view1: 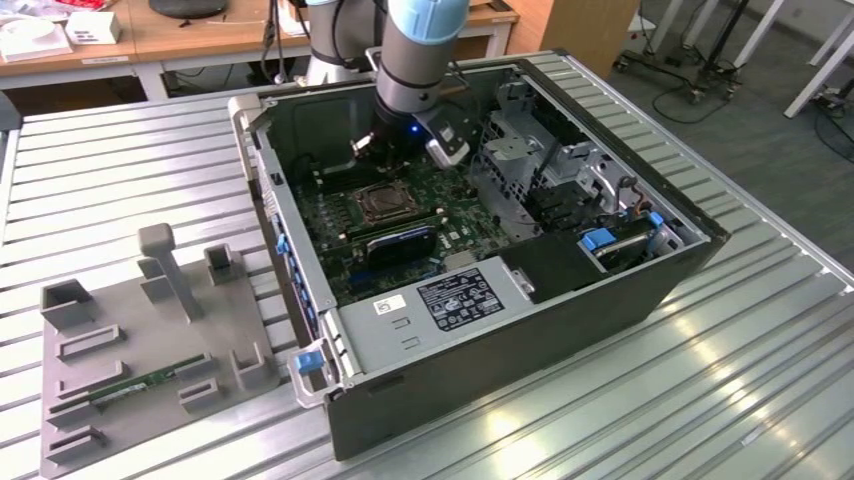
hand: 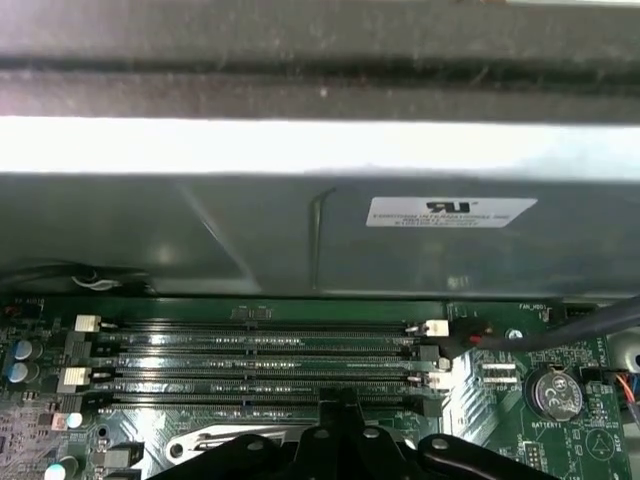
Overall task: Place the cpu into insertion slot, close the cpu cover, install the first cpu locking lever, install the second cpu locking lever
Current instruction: 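Install the first cpu locking lever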
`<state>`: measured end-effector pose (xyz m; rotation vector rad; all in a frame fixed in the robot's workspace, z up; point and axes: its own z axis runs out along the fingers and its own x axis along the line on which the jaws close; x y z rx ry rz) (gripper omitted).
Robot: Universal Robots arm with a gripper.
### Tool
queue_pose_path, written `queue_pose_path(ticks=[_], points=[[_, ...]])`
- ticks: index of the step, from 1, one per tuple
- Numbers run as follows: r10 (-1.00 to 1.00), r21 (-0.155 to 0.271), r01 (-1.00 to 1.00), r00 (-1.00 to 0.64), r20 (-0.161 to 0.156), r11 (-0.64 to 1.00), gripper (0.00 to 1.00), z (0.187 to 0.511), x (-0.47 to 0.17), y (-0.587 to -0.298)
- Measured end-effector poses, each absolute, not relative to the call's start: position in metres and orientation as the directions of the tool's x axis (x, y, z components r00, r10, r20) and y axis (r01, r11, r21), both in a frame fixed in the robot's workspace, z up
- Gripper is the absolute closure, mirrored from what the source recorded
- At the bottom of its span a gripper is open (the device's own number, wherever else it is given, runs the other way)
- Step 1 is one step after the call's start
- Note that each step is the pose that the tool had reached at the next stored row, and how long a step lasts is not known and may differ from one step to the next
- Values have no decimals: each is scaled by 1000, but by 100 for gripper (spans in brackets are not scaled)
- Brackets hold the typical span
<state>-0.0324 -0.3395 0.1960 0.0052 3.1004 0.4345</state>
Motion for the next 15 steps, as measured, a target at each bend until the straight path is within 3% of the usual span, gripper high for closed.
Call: queue_pose_path(ticks=[15], points=[[5,274,2,-1000,-10,962,89,202,-32,-333]])
